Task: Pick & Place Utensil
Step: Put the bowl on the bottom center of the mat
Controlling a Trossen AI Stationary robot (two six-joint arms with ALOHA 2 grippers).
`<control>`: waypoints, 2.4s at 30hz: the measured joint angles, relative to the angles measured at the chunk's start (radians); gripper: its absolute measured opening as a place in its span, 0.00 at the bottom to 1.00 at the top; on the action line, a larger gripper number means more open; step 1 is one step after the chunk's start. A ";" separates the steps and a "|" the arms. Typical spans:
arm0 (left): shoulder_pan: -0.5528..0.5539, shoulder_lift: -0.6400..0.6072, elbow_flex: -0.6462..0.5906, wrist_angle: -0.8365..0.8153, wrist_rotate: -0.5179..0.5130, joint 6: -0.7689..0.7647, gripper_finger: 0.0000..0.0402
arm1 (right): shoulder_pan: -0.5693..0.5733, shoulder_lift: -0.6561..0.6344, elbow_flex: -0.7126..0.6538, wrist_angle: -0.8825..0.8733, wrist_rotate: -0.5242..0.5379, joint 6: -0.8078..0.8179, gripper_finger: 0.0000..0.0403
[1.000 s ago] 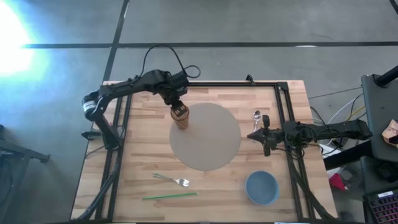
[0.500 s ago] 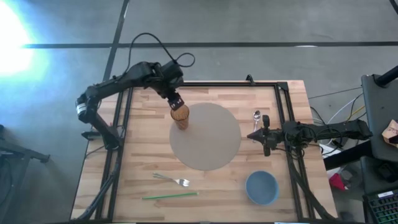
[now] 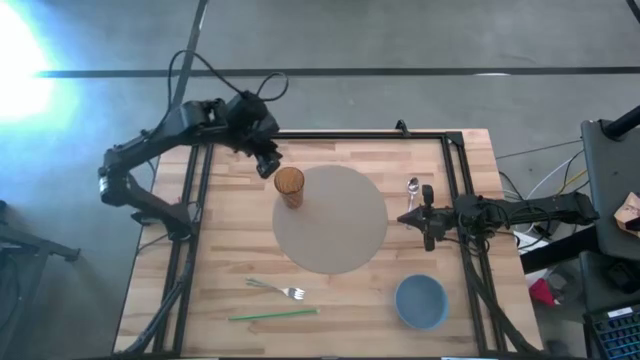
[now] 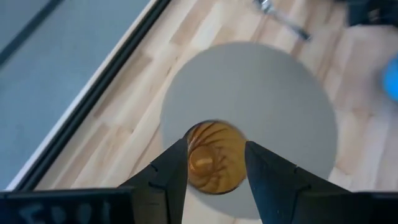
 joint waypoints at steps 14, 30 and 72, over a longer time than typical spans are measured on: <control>-0.291 -0.125 -0.250 0.389 0.007 0.047 0.38 | 0.000 0.000 0.000 0.000 0.001 -0.004 0.02; -0.529 -0.234 -0.677 1.012 0.010 0.052 0.38 | 0.000 0.000 0.000 0.000 0.000 -0.100 0.02; -0.675 -0.239 -0.962 1.378 0.013 0.154 0.38 | 0.000 0.001 0.168 0.790 -0.027 0.795 0.02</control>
